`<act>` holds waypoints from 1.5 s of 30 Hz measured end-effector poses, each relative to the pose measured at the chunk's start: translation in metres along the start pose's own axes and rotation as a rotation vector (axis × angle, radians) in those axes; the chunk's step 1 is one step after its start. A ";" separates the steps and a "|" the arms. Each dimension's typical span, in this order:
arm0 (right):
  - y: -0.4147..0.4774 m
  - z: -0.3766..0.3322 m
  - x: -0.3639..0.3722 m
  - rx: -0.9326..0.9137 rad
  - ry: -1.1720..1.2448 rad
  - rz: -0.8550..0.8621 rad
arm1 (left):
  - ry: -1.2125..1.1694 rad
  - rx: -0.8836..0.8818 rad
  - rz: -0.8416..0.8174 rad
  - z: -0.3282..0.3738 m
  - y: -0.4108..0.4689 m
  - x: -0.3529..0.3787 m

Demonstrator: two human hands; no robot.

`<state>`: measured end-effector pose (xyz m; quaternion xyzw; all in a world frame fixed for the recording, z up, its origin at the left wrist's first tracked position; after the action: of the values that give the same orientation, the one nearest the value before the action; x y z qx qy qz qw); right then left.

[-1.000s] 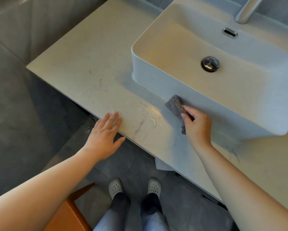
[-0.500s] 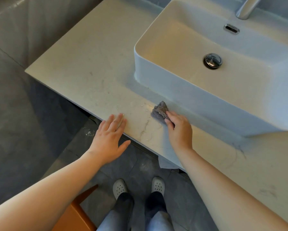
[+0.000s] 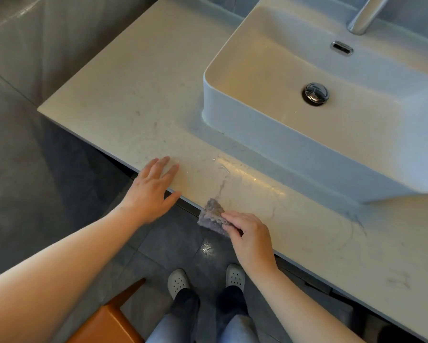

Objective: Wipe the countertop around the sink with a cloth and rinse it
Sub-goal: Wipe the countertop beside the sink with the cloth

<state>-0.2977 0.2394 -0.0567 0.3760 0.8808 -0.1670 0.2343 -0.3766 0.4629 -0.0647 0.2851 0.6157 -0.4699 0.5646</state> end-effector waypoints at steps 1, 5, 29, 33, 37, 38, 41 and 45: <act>-0.002 -0.001 -0.001 0.049 0.078 -0.044 | 0.007 -0.002 -0.010 -0.003 0.002 0.000; 0.015 -0.016 -0.030 0.084 0.271 0.067 | 0.028 0.004 -0.024 -0.007 0.003 0.003; 0.119 0.009 -0.033 -0.083 -0.191 0.319 | 0.027 0.014 -0.031 -0.008 0.006 0.007; 0.085 -0.004 -0.010 -0.137 -0.167 0.264 | -0.013 0.030 -0.034 -0.008 0.006 0.002; 0.047 -0.014 0.016 -0.147 -0.132 0.153 | -0.058 0.033 0.057 -0.019 0.004 -0.012; 0.039 -0.016 0.021 -0.149 -0.122 0.123 | -0.038 0.018 0.082 -0.024 0.002 -0.013; 0.026 -0.024 0.028 -0.115 -0.064 0.037 | -0.001 -0.036 0.092 -0.037 -0.003 -0.005; 0.028 -0.038 0.018 -0.050 0.071 -0.004 | -0.002 -0.038 0.051 -0.049 -0.004 0.003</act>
<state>-0.2988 0.2858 -0.0382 0.3739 0.8932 -0.1322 0.2120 -0.4022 0.5050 -0.0703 0.2895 0.6162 -0.4440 0.5824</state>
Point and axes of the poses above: each hand's wrist, its own y-axis towards the middle knuckle, its own x-axis out of the palm, z = x × y, the point moved 7 cm from there along y, towards the middle knuckle, and after that the axes turned 9 degrees about y, right-handed, at the moved point
